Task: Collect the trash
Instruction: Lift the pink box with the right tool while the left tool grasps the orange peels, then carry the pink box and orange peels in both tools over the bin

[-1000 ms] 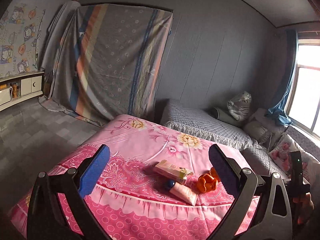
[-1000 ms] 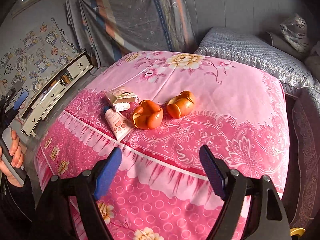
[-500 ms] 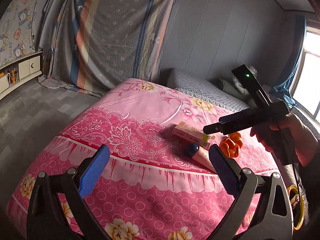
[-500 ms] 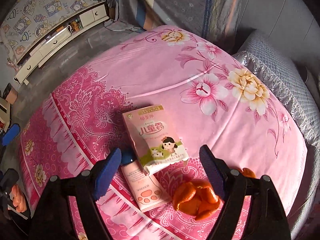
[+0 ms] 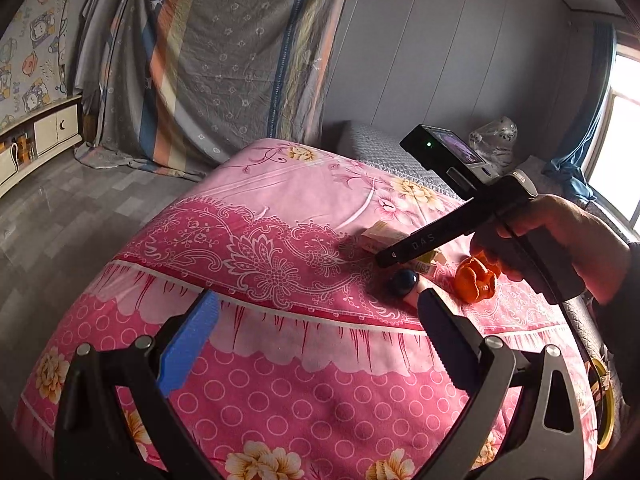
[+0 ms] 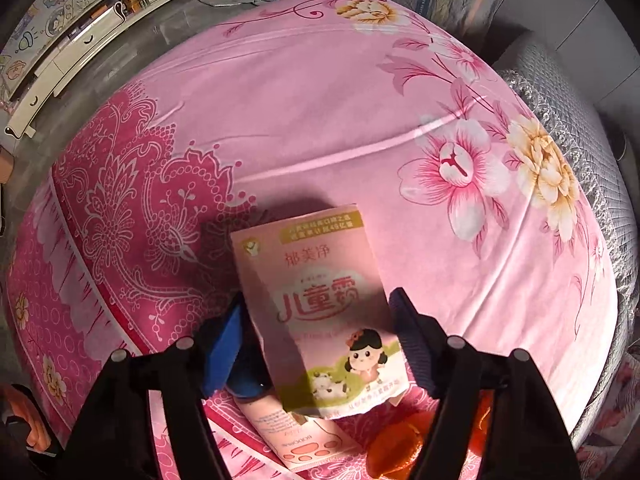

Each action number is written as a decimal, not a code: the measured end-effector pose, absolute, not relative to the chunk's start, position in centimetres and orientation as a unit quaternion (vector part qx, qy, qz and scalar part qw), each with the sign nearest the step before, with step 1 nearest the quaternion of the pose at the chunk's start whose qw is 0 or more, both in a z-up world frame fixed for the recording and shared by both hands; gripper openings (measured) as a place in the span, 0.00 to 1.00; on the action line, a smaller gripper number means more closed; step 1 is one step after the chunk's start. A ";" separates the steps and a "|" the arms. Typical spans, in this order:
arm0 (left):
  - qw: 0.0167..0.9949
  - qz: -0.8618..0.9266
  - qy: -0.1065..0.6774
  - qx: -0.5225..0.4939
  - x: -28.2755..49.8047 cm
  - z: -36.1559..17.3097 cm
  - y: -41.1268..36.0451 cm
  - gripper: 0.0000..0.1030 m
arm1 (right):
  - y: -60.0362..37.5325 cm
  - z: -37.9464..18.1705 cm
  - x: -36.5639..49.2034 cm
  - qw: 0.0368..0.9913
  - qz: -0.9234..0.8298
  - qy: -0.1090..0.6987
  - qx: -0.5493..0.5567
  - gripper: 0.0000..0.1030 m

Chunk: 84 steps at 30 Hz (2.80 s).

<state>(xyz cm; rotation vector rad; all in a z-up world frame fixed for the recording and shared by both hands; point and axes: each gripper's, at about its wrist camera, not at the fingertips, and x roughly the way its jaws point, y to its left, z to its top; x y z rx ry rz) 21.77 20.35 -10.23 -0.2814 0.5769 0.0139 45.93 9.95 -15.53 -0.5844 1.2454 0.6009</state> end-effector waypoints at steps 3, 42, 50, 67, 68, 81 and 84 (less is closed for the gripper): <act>0.951 0.004 0.287 -0.117 22.0 -9.9 19.4 0.92 | 9.0 -13.6 45.7 0.747 0.286 0.554 -0.232 0.62; 0.878 -0.165 0.448 0.047 38.3 -12.9 -0.2 0.31 | -32.2 -2.0 22.4 0.868 0.304 0.358 0.162 0.63; 0.900 -0.207 0.382 0.026 31.7 -8.3 1.0 0.31 | -37.4 -3.3 18.4 0.878 0.255 0.339 0.223 0.63; 0.864 -0.389 0.301 0.105 20.6 -2.5 -17.8 0.31 | -49.4 -5.8 9.1 0.915 0.066 0.281 0.282 0.63; 0.858 -0.402 0.301 0.110 20.1 -2.6 -19.3 0.31 | -50.2 -6.2 8.5 0.915 0.050 0.279 0.286 0.63; 0.781 -0.501 0.336 0.161 16.9 -6.9 -33.4 0.31 | -58.0 -11.9 3.6 0.888 -0.059 0.287 0.355 0.64; 0.774 -0.506 0.348 0.155 17.0 -7.7 -35.3 0.34 | -58.7 -12.9 4.0 0.881 -0.069 0.296 0.363 0.67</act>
